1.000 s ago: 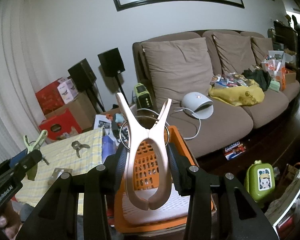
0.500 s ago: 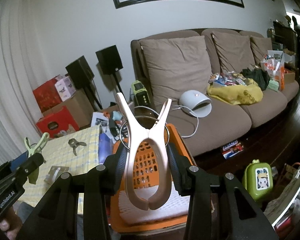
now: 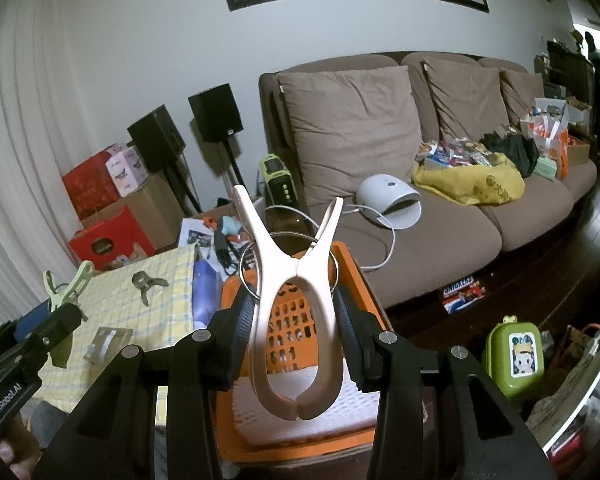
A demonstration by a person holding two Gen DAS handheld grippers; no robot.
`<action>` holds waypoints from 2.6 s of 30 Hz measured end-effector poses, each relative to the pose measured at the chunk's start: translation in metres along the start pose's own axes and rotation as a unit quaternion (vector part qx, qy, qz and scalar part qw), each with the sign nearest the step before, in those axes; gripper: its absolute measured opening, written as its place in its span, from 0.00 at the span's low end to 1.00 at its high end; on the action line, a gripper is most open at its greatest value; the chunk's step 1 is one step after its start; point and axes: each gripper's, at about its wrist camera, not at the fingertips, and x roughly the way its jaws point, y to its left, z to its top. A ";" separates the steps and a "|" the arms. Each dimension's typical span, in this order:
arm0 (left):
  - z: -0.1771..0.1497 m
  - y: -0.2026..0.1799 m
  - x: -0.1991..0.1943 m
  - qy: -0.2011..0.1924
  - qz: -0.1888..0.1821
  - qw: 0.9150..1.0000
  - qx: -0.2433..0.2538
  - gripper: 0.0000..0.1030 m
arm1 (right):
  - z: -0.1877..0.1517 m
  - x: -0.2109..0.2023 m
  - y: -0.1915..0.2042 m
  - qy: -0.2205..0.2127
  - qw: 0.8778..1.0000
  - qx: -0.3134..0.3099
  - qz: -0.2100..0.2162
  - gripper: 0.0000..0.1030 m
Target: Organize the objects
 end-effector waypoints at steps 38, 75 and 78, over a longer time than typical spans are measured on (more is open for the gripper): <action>-0.009 -0.008 0.019 0.023 -0.007 1.000 0.008 0.35 | -0.005 0.010 -0.008 0.017 1.000 0.002 -0.017 0.40; -0.020 -0.023 0.034 0.040 -0.013 0.999 0.021 0.35 | -0.007 0.016 -0.029 0.032 0.999 0.019 -0.029 0.40; -0.021 -0.023 0.036 0.041 -0.013 0.999 0.020 0.35 | -0.006 0.017 -0.027 0.034 0.999 0.019 -0.027 0.40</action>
